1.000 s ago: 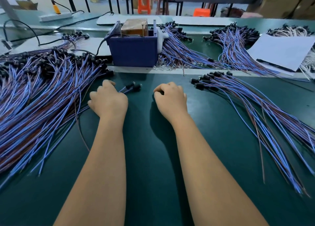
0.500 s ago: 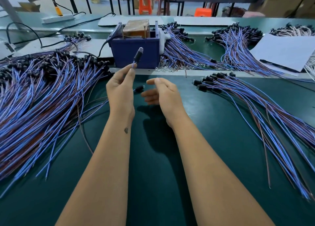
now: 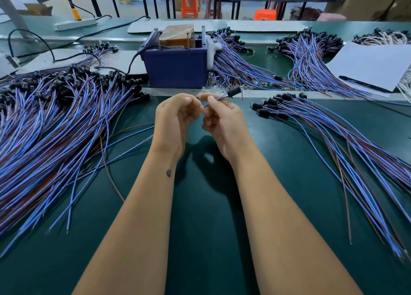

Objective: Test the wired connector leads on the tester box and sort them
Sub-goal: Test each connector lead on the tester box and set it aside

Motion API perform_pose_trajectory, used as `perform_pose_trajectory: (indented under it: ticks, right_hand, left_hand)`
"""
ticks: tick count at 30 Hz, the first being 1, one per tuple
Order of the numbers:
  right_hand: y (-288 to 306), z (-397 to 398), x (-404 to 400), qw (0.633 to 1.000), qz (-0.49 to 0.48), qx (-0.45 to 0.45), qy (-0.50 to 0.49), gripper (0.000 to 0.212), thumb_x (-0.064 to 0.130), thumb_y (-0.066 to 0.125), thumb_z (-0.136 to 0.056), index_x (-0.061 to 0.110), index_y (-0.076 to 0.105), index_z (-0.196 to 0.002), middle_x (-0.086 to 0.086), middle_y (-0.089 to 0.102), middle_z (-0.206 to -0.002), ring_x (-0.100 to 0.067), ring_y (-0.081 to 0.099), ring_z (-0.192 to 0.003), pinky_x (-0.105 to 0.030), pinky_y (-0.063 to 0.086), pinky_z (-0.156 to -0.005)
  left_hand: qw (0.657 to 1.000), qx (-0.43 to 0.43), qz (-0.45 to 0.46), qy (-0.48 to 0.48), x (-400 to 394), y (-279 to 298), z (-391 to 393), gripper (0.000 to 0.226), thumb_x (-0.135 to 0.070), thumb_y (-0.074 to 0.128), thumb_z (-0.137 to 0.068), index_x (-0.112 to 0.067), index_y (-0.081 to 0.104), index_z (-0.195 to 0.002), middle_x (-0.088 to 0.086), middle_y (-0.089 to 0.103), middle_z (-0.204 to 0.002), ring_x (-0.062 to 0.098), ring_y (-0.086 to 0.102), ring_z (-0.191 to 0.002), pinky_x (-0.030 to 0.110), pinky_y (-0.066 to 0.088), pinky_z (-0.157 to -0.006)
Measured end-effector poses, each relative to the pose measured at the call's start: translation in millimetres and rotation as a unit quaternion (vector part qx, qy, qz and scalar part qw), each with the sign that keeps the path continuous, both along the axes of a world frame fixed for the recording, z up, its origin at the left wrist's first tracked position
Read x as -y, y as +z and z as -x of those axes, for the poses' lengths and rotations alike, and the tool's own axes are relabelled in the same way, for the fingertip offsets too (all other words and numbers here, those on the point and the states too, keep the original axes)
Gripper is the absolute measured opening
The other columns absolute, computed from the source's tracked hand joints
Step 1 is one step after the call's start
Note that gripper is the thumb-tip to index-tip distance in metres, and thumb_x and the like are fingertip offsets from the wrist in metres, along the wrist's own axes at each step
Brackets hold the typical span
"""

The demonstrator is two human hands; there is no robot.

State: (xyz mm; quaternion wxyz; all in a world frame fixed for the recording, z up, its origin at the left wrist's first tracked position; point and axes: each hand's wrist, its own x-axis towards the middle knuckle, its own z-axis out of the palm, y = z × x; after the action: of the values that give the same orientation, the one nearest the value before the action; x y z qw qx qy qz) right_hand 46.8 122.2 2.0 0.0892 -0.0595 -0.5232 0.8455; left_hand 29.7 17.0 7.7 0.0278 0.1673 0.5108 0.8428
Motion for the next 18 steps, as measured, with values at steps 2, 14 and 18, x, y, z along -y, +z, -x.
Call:
perform_pose_trajectory:
  ticks: [2,14,18]
  right_hand:
    - [-1.3,0.7,0.1,0.998,0.023,-0.020,-0.048,0.022,0.009,0.043,-0.103,0.010,0.062,-0.092,-0.003,0.054,-0.067,-0.009,0.050,-0.055,-0.021,0.046,-0.057]
    - [-8.1,-8.2,7.1,0.962,-0.195,-0.083,0.173,0.050,-0.025,0.036,-0.086,0.003,0.065,-0.115,-0.010,0.066,-0.079,-0.012,0.061,-0.064,-0.025,0.055,-0.068]
    - [-5.0,-10.1,6.6,0.944,-0.216,-0.033,0.247,0.051,-0.023,0.029,-0.075,0.003,0.072,-0.086,-0.007,0.070,-0.073,-0.015,0.061,-0.062,-0.024,0.054,-0.064]
  left_hand:
    - [0.998,0.044,0.045,-0.002,1.5,-2.1,2.0,0.033,-0.025,0.047,-0.080,-0.021,0.067,-0.054,0.000,0.062,-0.061,0.012,0.056,-0.057,0.022,0.048,-0.060]
    - [0.958,0.252,-0.090,0.101,11.9,0.2,31.7,0.034,-0.028,0.033,-0.108,0.000,0.051,-0.103,0.013,0.067,-0.092,0.017,0.068,-0.069,0.025,0.058,-0.061]
    - [0.955,0.258,-0.122,0.072,17.2,0.5,28.2,0.021,-0.013,0.033,-0.107,-0.002,0.050,-0.110,0.005,0.071,-0.079,0.010,0.067,-0.059,0.019,0.053,-0.054]
